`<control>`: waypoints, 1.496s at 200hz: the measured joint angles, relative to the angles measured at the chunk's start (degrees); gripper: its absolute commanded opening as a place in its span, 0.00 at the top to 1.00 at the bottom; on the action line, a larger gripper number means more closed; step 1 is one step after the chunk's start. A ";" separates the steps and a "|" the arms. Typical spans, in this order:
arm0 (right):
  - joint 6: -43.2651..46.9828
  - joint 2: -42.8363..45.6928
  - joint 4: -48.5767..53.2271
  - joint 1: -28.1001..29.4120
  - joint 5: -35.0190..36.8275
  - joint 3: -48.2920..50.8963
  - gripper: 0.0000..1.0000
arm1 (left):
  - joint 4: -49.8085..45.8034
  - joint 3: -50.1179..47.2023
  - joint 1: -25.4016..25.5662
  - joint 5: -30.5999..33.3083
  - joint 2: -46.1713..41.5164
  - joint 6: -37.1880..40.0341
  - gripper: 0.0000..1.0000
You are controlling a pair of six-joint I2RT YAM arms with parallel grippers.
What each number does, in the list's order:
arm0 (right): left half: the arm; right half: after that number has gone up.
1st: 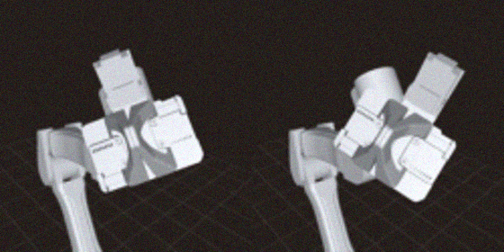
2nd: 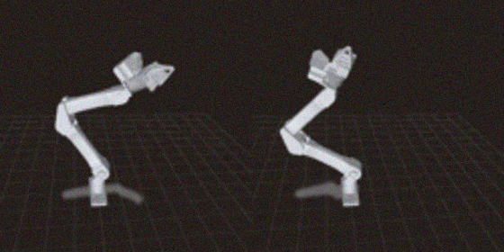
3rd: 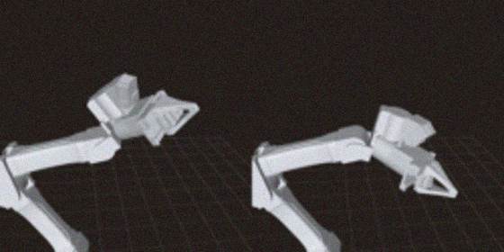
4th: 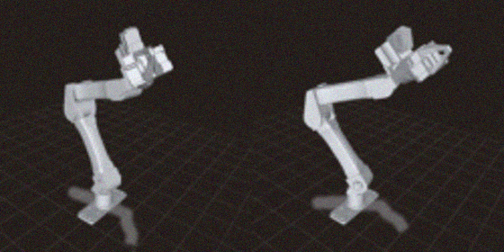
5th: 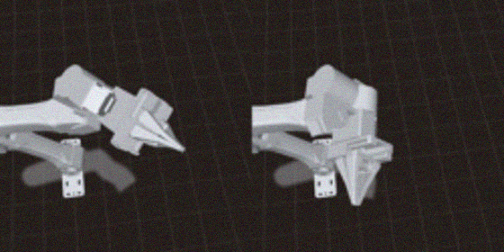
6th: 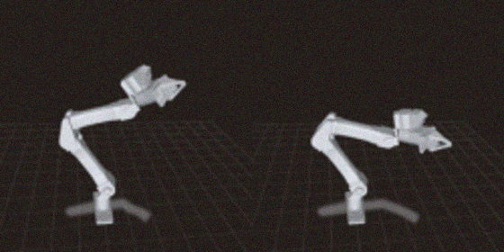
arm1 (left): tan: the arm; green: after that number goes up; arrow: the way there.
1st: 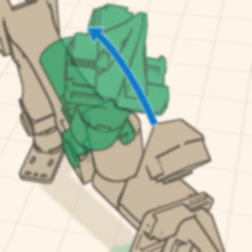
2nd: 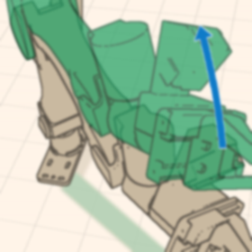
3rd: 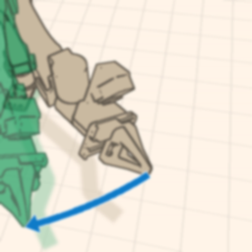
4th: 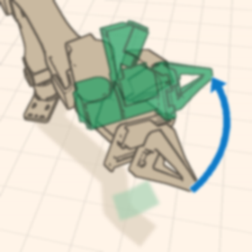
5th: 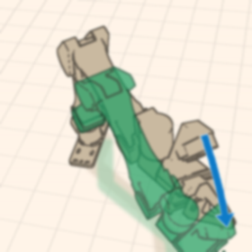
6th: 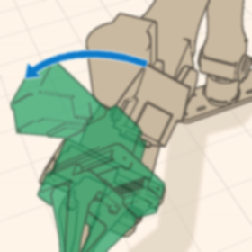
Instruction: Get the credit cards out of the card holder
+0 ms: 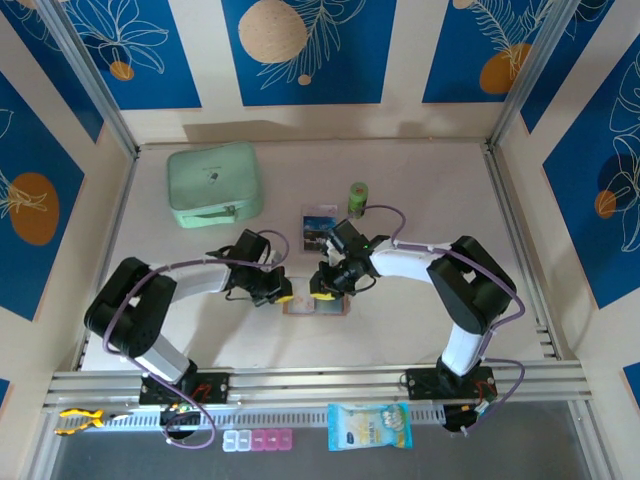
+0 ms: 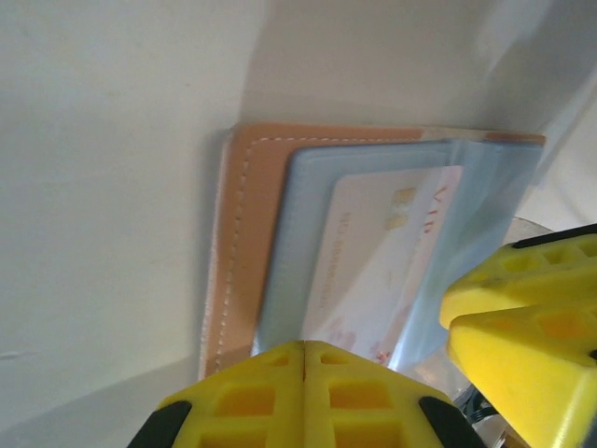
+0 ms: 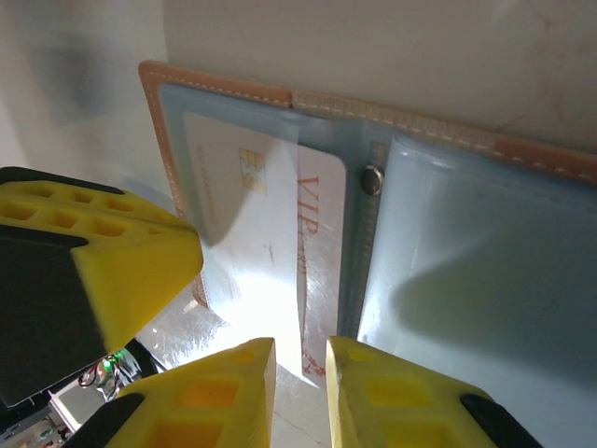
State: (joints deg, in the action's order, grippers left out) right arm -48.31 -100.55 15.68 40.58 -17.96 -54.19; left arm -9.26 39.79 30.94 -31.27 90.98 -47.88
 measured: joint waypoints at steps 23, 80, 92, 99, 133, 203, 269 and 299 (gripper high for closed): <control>0.00 -0.85 -0.63 -0.22 -0.07 0.46 0.79 | 0.59 -0.15 0.00 -0.17 0.28 0.02 1.00; -0.33 -1.75 -3.26 -0.59 -1.86 1.73 0.81 | 0.72 -0.31 0.00 -0.04 0.28 0.04 1.00; -0.46 -1.75 -4.22 -0.59 -2.43 1.90 0.82 | 0.72 -0.33 0.00 -0.02 0.28 0.04 1.00; -0.68 -1.75 -4.83 -0.59 -2.80 2.05 0.82 | 0.72 -0.31 0.00 -0.02 0.28 0.04 1.00; -1.55 -1.73 -6.88 -0.63 -3.98 2.95 0.85 | 0.72 -0.35 0.00 0.00 0.28 0.04 1.00; -1.99 -1.73 -8.26 -0.92 -4.81 3.72 0.84 | 0.81 -0.37 0.00 0.02 0.28 0.04 1.00; -2.14 -2.05 -8.66 -0.92 -4.98 3.76 0.85 | 1.05 -0.55 0.00 0.00 0.26 0.04 1.00; -2.05 -2.03 -8.59 -0.92 -4.76 3.78 0.90 | 1.05 -0.55 0.00 0.02 0.26 0.02 1.00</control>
State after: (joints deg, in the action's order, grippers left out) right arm -50.37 -102.59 7.09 39.66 -22.72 -50.41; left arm -8.21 39.24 30.94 -31.24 91.24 -47.86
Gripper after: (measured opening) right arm 0.130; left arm 0.061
